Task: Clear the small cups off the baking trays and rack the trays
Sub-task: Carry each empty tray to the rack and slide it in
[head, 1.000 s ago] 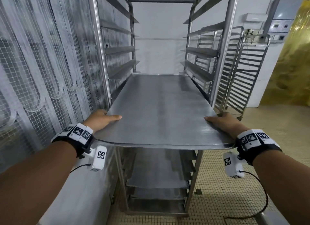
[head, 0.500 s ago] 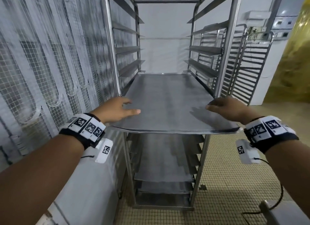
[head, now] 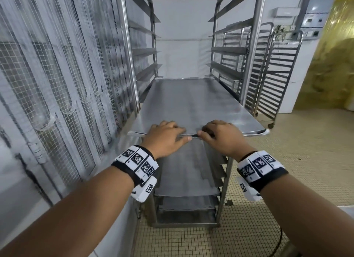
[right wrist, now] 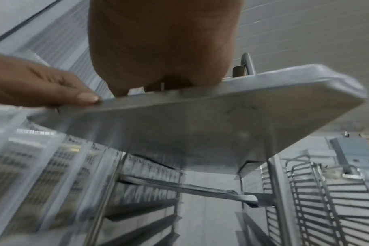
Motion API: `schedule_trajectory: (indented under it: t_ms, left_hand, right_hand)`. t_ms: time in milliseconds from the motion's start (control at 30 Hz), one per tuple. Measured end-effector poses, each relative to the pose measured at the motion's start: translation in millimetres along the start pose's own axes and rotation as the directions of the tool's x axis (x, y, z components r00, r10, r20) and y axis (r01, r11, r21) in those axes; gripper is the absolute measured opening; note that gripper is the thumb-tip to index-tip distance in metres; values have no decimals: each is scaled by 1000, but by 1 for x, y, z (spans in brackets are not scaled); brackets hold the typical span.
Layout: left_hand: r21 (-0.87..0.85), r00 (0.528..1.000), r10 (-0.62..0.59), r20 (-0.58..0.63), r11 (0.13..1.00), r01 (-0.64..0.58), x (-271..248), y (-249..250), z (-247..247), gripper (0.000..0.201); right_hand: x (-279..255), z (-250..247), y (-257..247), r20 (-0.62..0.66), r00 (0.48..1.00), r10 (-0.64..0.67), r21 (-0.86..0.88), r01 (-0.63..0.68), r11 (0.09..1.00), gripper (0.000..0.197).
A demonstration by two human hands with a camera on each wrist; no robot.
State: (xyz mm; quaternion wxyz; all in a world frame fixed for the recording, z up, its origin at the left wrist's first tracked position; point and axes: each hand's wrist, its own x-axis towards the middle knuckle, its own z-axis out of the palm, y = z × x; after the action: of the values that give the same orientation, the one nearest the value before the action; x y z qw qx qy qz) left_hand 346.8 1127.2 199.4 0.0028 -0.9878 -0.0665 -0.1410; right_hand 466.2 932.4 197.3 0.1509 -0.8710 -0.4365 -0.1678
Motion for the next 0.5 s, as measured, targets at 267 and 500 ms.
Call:
schedule_trajectory:
  t_ms: [267,500]
  left_hand:
    - [-19,998,14,-66,1000,-16,15,-11,9,66]
    - [-47,969,-80,-232,996,71,52,-21,36,76]
  right_hand:
    - [-3,21,30,-251,961,-120,-138,87,987,46]
    - [28,57,36,-348,937,41,-74,-72,995,40]
